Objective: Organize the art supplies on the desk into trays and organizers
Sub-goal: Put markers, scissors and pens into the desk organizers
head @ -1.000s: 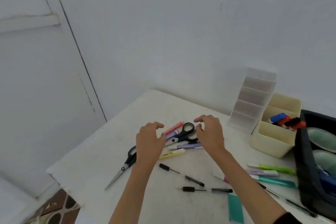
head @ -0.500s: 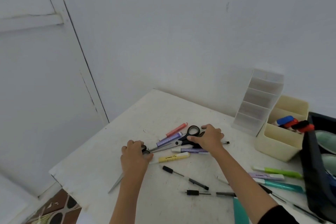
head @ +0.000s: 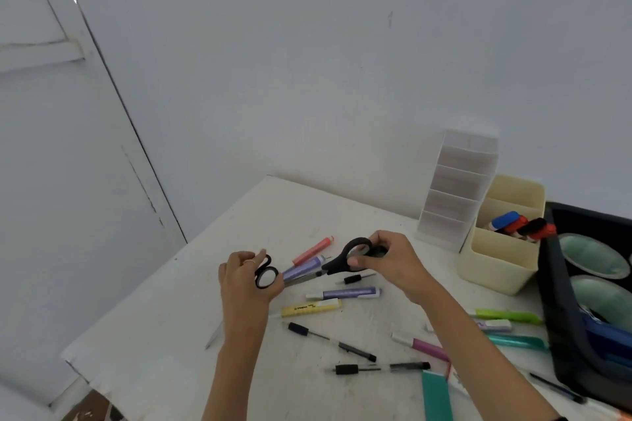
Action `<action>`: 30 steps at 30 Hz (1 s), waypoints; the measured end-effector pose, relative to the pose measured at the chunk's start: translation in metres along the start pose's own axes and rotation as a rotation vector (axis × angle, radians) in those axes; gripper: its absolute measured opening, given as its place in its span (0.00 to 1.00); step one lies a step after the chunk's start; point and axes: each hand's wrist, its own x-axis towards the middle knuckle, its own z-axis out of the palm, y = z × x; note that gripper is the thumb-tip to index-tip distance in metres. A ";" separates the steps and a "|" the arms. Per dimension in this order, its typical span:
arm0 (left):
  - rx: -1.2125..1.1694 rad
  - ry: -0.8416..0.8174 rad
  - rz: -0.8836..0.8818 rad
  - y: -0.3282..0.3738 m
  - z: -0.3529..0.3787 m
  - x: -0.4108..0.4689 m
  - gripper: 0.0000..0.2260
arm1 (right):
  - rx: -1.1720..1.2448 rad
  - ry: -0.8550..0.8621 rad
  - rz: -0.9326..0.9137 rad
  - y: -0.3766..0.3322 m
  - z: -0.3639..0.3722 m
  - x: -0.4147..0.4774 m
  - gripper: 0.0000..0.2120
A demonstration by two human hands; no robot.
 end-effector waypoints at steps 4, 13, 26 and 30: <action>-0.054 0.034 0.122 0.016 -0.001 0.004 0.24 | 0.074 0.029 -0.084 -0.022 -0.019 -0.017 0.11; -0.380 0.030 0.162 0.093 -0.014 0.014 0.23 | 0.200 0.511 -0.267 -0.079 -0.086 -0.062 0.08; -1.017 -0.293 0.264 0.232 0.016 0.006 0.23 | 0.033 1.396 -0.354 -0.069 -0.195 -0.092 0.13; -1.058 -0.367 0.324 0.260 0.033 0.001 0.25 | -0.001 1.380 -0.386 -0.054 -0.203 -0.077 0.14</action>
